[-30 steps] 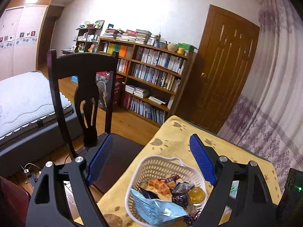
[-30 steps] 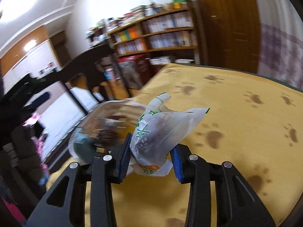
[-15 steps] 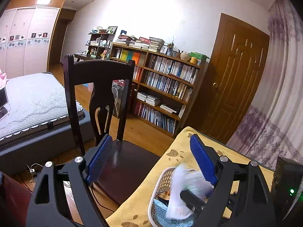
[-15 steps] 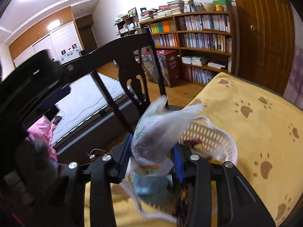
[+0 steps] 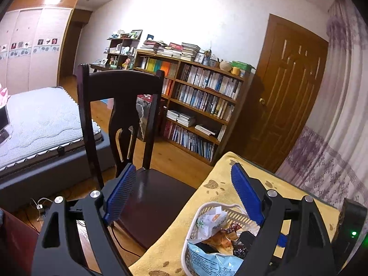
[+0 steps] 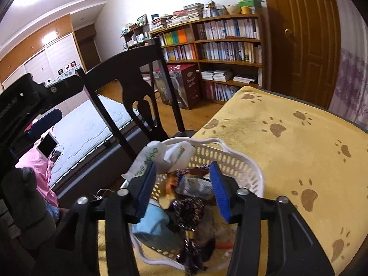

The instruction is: Organize snacks

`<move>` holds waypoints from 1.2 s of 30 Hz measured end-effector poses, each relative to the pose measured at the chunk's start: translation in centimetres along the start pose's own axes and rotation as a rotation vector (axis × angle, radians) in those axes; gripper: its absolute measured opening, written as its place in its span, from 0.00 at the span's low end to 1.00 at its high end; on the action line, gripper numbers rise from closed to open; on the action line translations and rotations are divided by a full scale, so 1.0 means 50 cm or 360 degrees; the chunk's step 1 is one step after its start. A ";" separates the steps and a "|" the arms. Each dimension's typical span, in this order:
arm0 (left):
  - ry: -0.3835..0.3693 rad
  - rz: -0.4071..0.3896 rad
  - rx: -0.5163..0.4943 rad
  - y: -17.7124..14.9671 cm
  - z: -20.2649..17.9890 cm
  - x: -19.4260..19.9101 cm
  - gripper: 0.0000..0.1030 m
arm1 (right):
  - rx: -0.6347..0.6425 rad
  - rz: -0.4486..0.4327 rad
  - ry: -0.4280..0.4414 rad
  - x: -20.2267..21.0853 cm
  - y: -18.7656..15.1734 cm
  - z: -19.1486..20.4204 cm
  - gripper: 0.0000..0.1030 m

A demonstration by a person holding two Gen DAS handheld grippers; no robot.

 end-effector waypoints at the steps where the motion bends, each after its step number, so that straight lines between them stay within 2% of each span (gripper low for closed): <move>1: 0.0003 -0.0006 -0.0023 0.001 -0.005 0.000 0.91 | -0.0007 -0.0012 -0.0008 0.005 -0.003 -0.003 0.55; 11: 0.0161 -0.0178 -0.0318 -0.008 -0.077 0.044 0.95 | -0.0036 -0.0122 -0.0145 0.074 -0.035 -0.042 0.62; 16: 0.0158 -0.0206 -0.0383 -0.014 -0.099 0.059 0.96 | -0.0055 -0.0162 -0.0184 0.108 -0.052 -0.056 0.67; 24: 0.0145 -0.0257 -0.0500 -0.031 -0.145 0.091 0.96 | -0.0092 -0.0240 -0.0239 0.172 -0.085 -0.079 0.71; 36: 0.0088 -0.0302 -0.0705 -0.076 -0.207 0.158 0.97 | -0.0152 -0.0370 -0.0243 0.262 -0.110 -0.092 0.83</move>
Point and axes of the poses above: each gripper's, at about its wrist camera, not at the fingertips, and x roughly against the way its jaws point, z to its left, y to its top, the point moved 2 cm from there along -x, roughly the way its jaws point, and after that the axes turned 2 degrees about -x, right-handed, at the moved point
